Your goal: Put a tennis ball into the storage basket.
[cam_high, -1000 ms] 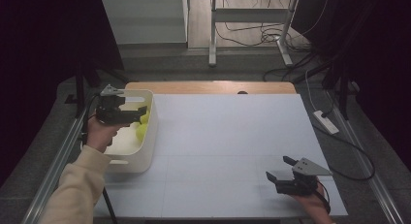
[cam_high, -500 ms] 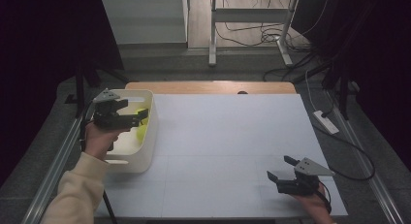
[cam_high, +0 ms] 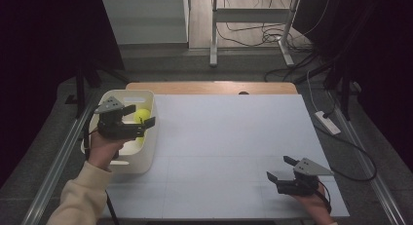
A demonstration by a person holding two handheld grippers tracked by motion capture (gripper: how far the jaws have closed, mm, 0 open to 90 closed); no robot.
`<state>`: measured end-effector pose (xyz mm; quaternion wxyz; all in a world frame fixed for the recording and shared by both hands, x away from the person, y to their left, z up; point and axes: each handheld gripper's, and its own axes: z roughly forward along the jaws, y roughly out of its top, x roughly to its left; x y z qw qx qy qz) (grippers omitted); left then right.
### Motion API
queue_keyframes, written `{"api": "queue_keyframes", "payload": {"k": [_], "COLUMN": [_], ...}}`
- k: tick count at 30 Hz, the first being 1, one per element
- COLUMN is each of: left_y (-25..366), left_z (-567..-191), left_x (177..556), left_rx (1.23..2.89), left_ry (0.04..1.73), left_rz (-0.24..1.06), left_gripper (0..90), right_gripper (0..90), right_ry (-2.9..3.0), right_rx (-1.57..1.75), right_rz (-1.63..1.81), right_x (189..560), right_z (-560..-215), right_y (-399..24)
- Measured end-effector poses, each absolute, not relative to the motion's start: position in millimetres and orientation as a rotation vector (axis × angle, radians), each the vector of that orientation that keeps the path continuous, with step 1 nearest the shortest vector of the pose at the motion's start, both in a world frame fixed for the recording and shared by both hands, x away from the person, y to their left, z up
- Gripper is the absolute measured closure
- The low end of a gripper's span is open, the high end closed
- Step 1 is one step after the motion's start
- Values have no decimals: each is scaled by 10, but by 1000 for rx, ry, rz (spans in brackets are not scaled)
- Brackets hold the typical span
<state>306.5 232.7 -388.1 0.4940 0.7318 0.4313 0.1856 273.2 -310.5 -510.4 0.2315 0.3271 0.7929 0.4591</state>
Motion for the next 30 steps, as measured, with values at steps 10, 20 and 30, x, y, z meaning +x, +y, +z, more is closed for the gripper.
{"api": "queue_keyframes", "payload": {"k": [10, 20, 30], "left_y": [2076, 1807, 1583], "left_z": [-3925, -4018, -4189], "left_x": [2829, 2684, 2497], "left_rx": [1779, 1807, 1835], "left_ry": [943, 850, 771], "left_rz": [445, 430, 423], "left_gripper": [122, 121, 122], "right_gripper": [131, 132, 132], "right_ry": [2182, 2181, 2179], "right_rx": [884, 891, 887], "right_rz": [1256, 1251, 1265], "right_x": [2742, 2738, 2727], "right_z": [-5102, -5101, -5094], "right_y": [-3076, -3088, -3087]}}
